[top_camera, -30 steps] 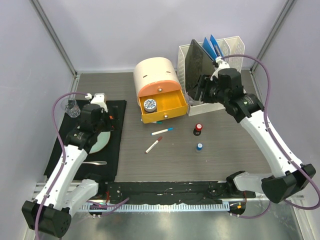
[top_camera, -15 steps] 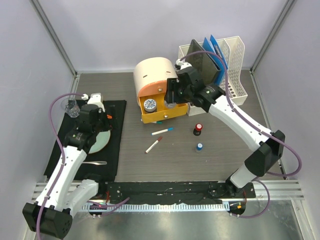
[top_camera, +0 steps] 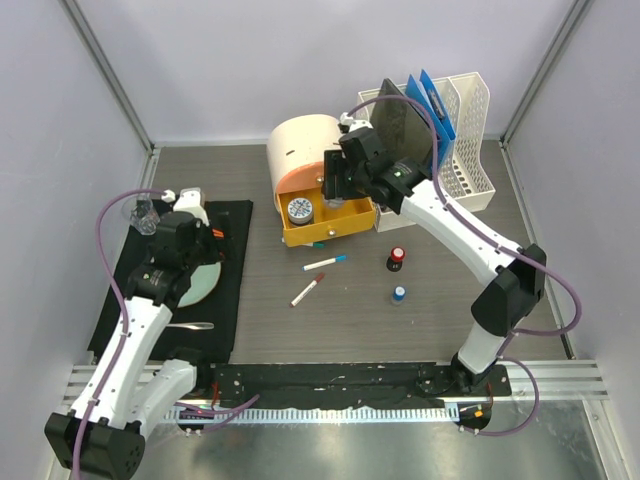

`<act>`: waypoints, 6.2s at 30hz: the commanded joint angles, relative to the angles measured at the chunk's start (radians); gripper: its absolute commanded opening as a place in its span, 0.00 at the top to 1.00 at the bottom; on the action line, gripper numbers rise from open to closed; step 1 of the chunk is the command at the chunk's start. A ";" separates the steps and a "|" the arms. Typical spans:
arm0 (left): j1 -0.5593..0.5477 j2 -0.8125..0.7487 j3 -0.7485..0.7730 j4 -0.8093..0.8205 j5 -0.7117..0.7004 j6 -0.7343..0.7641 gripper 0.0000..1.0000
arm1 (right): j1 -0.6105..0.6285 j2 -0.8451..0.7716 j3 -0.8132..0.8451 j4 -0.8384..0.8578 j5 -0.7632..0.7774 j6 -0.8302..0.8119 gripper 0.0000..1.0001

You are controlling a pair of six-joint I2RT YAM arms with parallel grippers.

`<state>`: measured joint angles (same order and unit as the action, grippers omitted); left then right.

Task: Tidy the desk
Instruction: Place the stationery in the drawer, then pick up the stationery from the center of the board.

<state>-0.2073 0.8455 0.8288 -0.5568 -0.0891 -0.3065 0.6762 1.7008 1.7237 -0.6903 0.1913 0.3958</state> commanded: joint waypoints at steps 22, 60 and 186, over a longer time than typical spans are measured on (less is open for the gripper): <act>0.009 -0.019 -0.008 0.063 0.028 0.006 0.00 | 0.037 0.120 0.097 0.014 0.077 -0.017 0.83; 0.031 0.018 0.009 0.040 0.032 0.003 0.00 | 0.054 0.172 0.097 0.032 0.088 0.014 0.45; 0.034 0.070 0.015 0.021 0.052 -0.014 0.00 | 0.040 -0.497 -0.978 0.031 0.180 0.321 0.64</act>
<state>-0.1799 0.9207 0.8207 -0.5434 -0.0402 -0.3149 0.7197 1.2045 0.7414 -0.6701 0.3470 0.7132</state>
